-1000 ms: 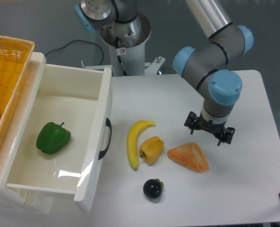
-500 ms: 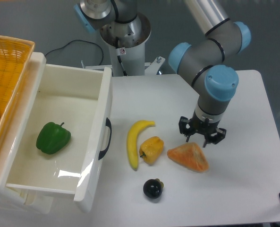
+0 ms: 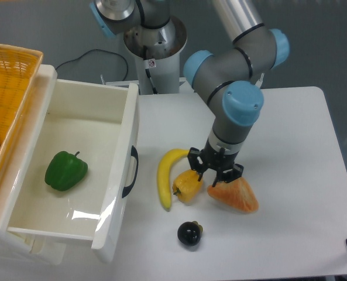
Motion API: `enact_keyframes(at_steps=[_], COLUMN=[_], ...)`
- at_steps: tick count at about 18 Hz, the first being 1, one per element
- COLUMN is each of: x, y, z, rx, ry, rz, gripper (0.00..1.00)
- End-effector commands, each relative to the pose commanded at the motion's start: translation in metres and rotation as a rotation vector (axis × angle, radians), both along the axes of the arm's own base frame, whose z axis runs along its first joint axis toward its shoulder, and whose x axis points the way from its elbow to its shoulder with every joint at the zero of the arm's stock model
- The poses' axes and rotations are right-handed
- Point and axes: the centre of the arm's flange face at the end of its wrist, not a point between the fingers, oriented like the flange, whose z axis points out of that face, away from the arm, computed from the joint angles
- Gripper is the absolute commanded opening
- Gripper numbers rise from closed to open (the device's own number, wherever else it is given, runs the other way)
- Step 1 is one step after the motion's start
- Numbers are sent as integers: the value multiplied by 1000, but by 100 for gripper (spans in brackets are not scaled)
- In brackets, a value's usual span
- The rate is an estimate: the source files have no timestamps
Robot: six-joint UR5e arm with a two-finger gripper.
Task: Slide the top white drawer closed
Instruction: 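Move the gripper over the banana toward the open drawer's front panel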
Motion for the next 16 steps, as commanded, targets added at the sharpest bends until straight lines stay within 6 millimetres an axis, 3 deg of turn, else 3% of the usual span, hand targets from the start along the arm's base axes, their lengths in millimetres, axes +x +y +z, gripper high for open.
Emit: enact_keyframes(at_steps=[8,16], x=[17,36], y=[7,5], z=[32,47], rx=[121,166], ry=[-69,-90], rz=[72,68], gripper=[44,28])
